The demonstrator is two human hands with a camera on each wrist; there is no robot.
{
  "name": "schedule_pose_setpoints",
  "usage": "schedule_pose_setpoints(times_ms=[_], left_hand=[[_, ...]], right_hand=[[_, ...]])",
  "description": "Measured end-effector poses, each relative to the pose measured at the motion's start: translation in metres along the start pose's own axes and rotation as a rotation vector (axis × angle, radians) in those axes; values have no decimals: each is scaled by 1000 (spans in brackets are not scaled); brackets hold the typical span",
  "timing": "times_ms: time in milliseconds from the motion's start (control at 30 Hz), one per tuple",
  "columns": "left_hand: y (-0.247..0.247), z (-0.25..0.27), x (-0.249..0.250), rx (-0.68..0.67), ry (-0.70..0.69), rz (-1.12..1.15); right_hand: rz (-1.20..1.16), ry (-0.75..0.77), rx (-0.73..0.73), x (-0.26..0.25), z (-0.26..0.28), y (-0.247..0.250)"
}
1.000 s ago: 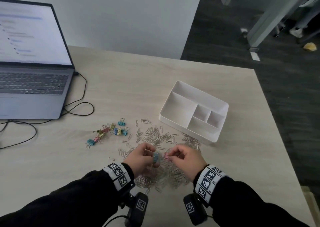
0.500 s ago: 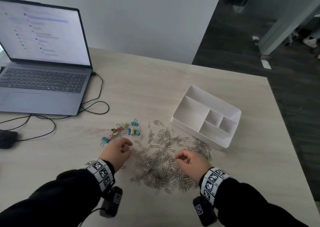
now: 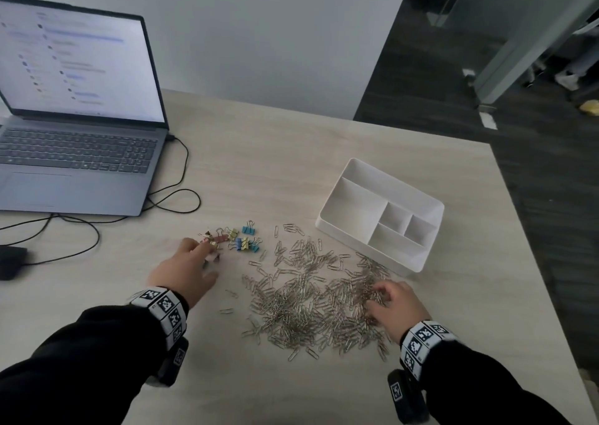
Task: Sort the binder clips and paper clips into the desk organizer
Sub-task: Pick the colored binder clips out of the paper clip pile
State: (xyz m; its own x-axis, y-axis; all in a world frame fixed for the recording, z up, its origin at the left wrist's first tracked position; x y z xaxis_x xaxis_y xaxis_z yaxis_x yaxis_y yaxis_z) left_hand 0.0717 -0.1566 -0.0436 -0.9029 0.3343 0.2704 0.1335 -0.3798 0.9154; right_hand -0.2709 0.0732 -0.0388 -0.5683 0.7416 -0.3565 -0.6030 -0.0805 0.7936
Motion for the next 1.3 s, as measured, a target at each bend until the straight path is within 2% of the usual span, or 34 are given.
schedule_pose_setpoints(times_ms=[133, 267, 367, 433, 600, 700, 867, 967, 1100, 1300], left_hand=[[-9, 13, 25, -65, -104, -42], [-33, 27, 48, -178, -116, -58], [-52, 34, 58, -210, -106, -9], [-64, 37, 69, -256, -170, -24], [-67, 42, 105, -245, -223, 140], [-60, 37, 118, -236, -237, 201], [-40, 15, 127, -93, -254, 250], [-36, -4, 135, -105, -236, 237], [-39, -28, 153, -197, -188, 157], [-55, -55, 162, -291, -170, -44]], right_hand=[[-27, -158, -20, 19, -1, 4], [10, -196, -40, 27, 1, -3], [-4, -142, -51, 21, 5, -13], [-42, -84, -58, 13, 7, -22], [-108, 64, -116, -9, 7, -30], [-125, 119, 9, -12, -1, -11], [-182, 116, 152, 0, -24, 15], [-133, 144, 166, 6, -30, 16], [-137, 150, 170, 10, -33, 16], [58, 200, -4, -3, -44, -2]])
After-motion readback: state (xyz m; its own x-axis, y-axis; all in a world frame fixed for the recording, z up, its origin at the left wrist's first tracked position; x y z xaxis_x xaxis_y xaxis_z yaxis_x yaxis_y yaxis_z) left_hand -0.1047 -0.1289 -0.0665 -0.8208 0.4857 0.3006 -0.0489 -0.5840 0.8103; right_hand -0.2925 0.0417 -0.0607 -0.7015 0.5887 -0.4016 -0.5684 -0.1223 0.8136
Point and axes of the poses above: each hand's wrist, its own z-axis away from the middle knuckle, its own y-axis out of the back of the hand, x = y × z, the point moved 5 cm from there along -z, towards the middle knuckle, and after that the axes turned 3 degrees about -y, right-handed, at the moved point
